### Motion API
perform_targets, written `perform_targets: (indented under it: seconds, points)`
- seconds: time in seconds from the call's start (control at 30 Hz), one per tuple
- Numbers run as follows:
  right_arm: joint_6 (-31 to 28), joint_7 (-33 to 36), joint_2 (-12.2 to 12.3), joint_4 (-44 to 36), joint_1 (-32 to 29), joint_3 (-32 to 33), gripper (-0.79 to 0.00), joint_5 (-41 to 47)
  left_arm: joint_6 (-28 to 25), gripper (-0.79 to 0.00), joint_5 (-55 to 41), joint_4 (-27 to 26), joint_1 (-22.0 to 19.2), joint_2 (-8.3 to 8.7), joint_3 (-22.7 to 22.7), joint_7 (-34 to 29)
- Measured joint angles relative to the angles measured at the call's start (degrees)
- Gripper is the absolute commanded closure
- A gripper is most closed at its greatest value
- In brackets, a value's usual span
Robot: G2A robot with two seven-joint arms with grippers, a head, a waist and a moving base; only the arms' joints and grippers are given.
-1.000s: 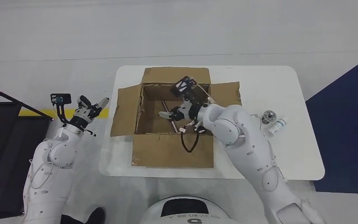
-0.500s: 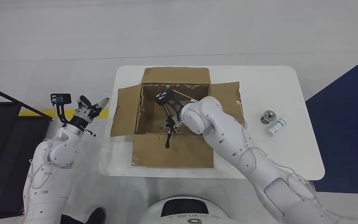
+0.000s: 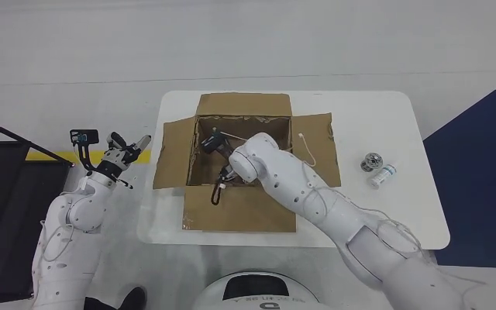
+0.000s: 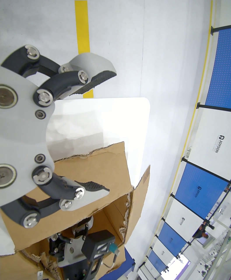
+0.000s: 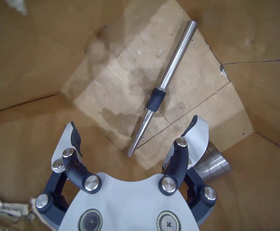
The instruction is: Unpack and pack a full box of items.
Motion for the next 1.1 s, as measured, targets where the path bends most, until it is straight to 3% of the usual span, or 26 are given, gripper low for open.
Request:
perform_targets:
  seconds: [0.1,0.23,0.57,0.83,0.9,0.97,1.1]
  points:
    - [0.34,-0.09,-0.65,2.07,0.71,-0.36,-0.720,0.23,0.00,-0.785,0.00,0.00,0.00,0.00,0.00,0.00]
    - [0.31,0.90,-1.36,4.32,1.49,-0.98,-0.708,0.03,0.00,-0.785,0.00,0.00,0.00,0.00,0.00,0.00]
    - [-0.42,4.56,-3.46,9.26,3.78,-2.84,-0.536,-0.08,0.00,-0.785,0.00,0.00,0.00,0.00,0.00,0.00]
    - [-0.35,6.07,-5.17,13.86,5.59,-3.93,-0.308,-0.53,0.00,-0.785,0.00,0.00,0.00,0.00,0.00,0.00]
    - [-0.30,6.20,-5.53,15.00,6.03,-3.99,-0.197,-0.65,0.00,-0.785,0.00,0.00,0.00,0.00,0.00,0.00]
    - [-0.30,6.24,-5.84,15.98,6.41,-3.97,-0.037,-0.79,0.00,-0.785,0.00,0.00,0.00,0.00,0.00,0.00]
    - [-0.46,6.01,-6.20,16.85,7.03,-3.60,0.000,-1.09,0.00,-0.785,0.00,0.00,0.00,0.00,0.00,0.00]
